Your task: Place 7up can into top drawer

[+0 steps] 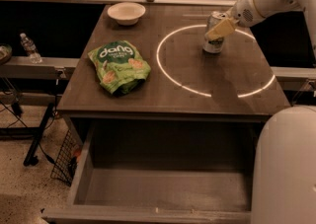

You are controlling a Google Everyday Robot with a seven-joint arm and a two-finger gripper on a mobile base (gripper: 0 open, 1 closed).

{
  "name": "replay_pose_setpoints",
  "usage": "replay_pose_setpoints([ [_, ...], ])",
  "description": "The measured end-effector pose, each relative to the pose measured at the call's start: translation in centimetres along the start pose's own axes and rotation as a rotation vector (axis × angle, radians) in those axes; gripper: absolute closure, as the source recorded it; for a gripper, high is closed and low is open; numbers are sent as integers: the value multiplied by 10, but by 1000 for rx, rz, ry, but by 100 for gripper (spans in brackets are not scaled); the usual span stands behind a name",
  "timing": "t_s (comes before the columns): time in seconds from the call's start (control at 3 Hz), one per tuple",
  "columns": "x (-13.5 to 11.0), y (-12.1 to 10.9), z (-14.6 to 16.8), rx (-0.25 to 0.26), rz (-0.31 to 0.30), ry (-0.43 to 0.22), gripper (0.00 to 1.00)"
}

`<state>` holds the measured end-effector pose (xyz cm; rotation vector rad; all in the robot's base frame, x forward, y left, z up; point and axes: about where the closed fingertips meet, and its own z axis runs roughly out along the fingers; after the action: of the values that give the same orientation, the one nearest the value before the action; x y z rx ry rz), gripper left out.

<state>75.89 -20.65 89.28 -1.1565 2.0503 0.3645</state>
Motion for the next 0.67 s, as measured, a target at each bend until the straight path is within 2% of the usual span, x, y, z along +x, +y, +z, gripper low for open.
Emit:
replay_pose_setpoints([
  [0.33,-22,58,-11,-164,-106,-11,95],
  [0.67,-33,112,-39,-279,-177,-47,100],
])
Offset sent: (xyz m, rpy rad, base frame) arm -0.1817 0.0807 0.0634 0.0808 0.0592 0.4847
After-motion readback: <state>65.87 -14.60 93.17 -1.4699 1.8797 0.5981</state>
